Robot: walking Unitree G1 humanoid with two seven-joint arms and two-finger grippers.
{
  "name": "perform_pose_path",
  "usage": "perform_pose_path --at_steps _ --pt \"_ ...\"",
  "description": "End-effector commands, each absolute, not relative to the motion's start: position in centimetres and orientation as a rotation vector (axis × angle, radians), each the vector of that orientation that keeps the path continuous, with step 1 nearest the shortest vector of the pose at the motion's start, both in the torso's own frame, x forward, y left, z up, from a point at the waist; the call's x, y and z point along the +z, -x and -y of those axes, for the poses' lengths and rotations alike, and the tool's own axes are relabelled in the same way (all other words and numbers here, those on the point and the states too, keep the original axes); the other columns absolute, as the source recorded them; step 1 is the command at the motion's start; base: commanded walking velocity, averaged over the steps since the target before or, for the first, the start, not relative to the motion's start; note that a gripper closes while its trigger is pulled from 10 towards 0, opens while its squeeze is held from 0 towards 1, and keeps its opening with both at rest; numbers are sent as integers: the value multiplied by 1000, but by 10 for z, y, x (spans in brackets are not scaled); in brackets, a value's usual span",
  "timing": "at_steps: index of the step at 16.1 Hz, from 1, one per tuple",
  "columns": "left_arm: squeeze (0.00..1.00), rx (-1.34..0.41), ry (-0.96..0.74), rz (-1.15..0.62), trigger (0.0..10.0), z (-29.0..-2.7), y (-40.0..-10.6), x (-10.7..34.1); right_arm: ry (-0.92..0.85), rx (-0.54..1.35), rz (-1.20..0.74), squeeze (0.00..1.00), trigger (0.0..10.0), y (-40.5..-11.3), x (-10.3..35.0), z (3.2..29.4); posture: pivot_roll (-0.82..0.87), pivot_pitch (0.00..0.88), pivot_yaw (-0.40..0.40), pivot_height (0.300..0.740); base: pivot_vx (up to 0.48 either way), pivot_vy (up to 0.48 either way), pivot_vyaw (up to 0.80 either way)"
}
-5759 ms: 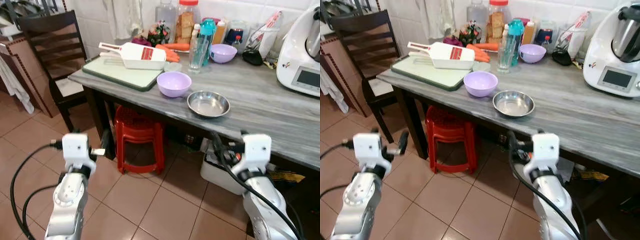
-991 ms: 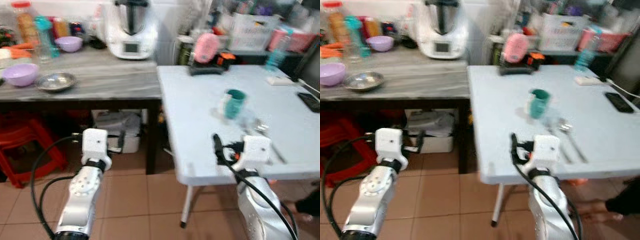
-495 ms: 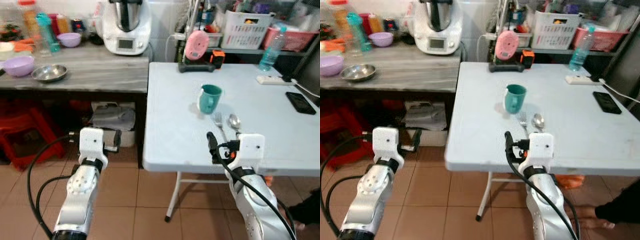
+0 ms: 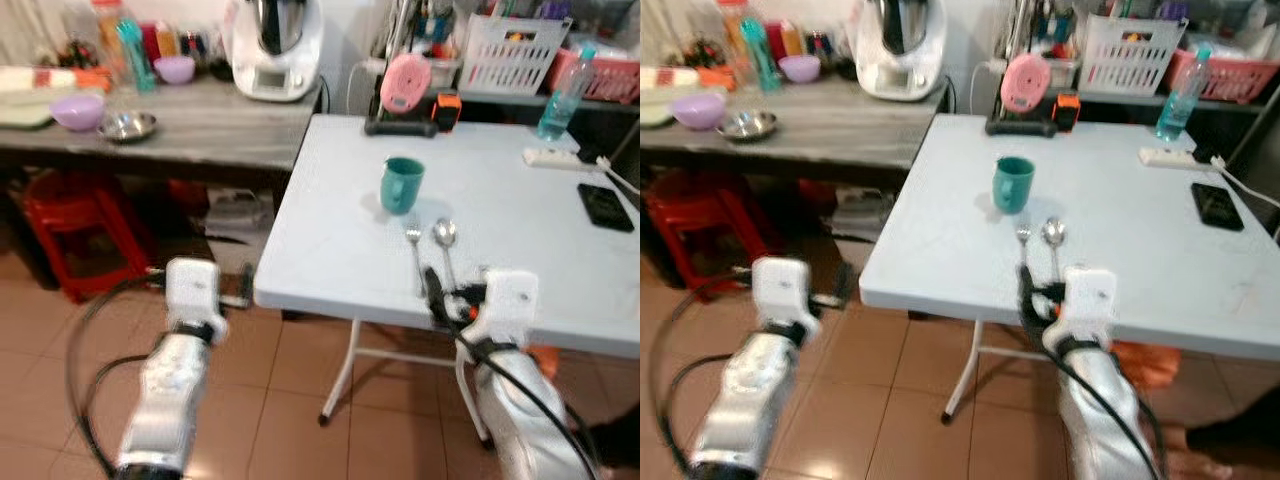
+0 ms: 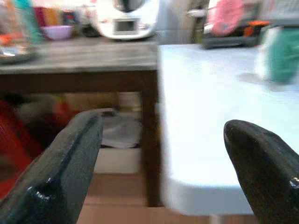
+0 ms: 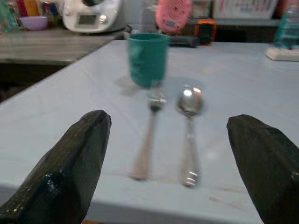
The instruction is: Setting the table
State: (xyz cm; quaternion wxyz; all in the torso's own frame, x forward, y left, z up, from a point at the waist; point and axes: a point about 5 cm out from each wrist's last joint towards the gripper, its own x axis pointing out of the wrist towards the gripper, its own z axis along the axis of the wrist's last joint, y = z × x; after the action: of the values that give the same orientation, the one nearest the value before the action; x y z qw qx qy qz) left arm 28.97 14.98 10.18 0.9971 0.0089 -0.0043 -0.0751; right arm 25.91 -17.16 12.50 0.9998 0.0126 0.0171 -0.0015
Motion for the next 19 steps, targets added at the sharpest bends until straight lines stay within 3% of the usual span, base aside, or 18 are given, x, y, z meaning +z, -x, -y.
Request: perform_pose_path --at_steps 1,11,19 --pt "0 -169 11 24 10000 -153 -290 107 -24 5 -11 0 10000 -261 131 168 -41 0 -11 740 0 0 0" --pt "0 -229 40 18 10000 -151 -287 106 41 49 17 0 10000 -259 134 162 -42 0 -10 740 0 0 0" --pt "0 -249 53 16 10000 -148 -286 106 38 -6 47 0 10000 -258 135 164 -46 0 -6 740 271 0 0"
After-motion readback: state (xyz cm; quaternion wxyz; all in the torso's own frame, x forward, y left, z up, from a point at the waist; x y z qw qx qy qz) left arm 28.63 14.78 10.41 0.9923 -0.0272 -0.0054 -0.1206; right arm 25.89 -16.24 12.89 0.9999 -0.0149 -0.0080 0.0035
